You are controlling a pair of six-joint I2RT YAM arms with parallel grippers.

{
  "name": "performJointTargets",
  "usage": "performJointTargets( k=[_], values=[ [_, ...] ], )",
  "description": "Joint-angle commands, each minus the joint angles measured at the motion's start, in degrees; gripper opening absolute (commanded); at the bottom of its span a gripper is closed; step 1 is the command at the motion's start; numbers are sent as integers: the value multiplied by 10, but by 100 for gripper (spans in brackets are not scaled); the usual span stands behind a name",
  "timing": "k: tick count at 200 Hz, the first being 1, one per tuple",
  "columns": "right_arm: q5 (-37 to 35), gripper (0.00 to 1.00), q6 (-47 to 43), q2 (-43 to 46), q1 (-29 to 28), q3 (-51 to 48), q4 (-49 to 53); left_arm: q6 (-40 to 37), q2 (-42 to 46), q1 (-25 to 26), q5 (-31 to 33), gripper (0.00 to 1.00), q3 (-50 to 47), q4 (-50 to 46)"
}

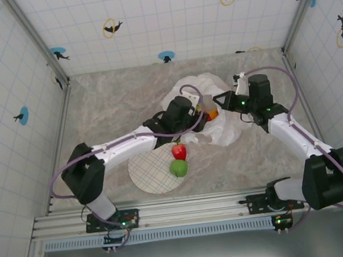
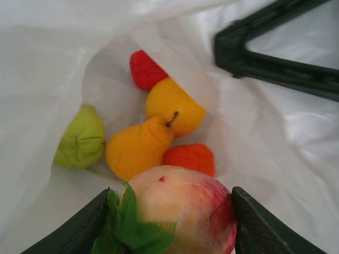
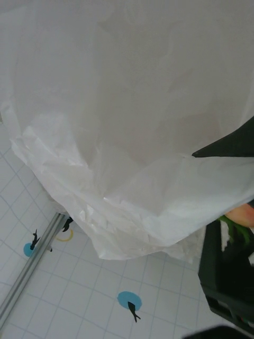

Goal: Place the fruits into the plastic bag

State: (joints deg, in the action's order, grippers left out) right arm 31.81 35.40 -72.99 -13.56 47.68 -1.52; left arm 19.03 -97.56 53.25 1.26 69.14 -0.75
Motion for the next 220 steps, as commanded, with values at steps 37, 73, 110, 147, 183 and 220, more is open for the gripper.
performJointTargets(
  k=[37, 73, 110, 147, 183, 220],
  values=[
    [10, 0, 17, -5, 7, -12, -25, -54, -87, 0, 101, 53, 49, 97],
    [11, 0, 21, -17, 12, -7, -43, -78, -129, 0, 149, 53, 54, 173],
    [10, 0, 26, -23, 20, -4, -46, -95, -172, -1, 183, 56, 58, 230],
    [10, 0, 27, -26, 28, -3, -46, -111, -210, -1, 193, 60, 75, 247],
    [9, 0, 26, -27, 34, -7, -47, -103, -207, -2, 184, 69, 77, 243],
    [9, 0, 23, -27, 36, -9, -46, -85, -187, -2, 168, 78, 69, 230]
  ],
)
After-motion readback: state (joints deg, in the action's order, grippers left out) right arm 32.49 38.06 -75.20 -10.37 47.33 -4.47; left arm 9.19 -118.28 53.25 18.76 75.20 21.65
